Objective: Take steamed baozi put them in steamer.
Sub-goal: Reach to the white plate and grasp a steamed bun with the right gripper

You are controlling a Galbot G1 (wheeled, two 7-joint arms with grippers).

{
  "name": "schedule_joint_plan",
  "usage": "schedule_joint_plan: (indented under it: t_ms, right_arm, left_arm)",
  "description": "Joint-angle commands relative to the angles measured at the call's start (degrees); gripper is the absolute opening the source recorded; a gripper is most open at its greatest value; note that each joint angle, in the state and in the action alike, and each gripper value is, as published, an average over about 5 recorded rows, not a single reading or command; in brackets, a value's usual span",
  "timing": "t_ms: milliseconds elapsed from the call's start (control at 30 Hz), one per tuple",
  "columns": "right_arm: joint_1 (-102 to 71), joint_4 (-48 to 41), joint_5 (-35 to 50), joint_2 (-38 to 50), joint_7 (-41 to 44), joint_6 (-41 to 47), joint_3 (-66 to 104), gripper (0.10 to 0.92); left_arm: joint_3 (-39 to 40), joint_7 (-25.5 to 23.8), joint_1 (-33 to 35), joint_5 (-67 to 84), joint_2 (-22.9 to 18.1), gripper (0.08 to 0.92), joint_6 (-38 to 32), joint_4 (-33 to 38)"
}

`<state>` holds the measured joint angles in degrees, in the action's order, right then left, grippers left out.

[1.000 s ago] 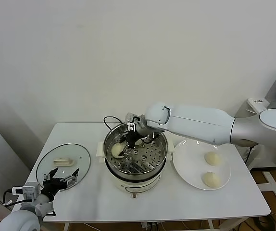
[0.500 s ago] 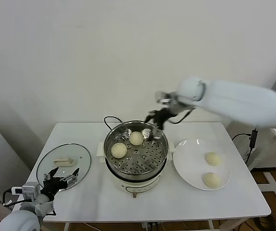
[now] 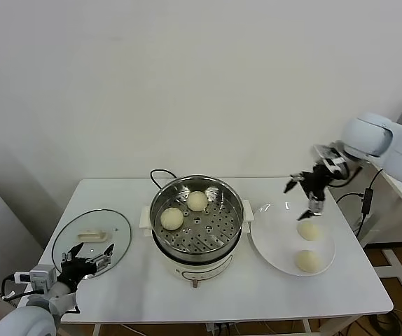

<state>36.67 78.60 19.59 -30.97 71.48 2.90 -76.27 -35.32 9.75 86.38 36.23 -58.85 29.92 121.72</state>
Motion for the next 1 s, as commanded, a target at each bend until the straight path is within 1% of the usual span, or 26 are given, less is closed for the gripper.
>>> schedule_joint_plan:
  t_ms: [33, 433, 1000]
  right_arm:
    - [-11.7, -2.5, -12.0, 4.7, 4.5, -5.2, 9.1, 0.823]
    - [-28.8, -6.8, -17.5, 0.5, 2.8, -6.8, 21.5, 0.823]
    - [-36.1, -10.8, -24.5, -4.1, 2.2, -8.2, 27.2, 0.823]
  left_arm:
    - [0.0, 0.0, 0.1, 0.0, 0.0, 0.823, 0.0, 0.0]
    - [0.2, -0.1, 0.0, 0.0, 0.0, 0.823, 0.1, -0.4]
    - [0.4, 0.0, 0.1, -0.3, -0.2, 0.823, 0.2, -0.5]
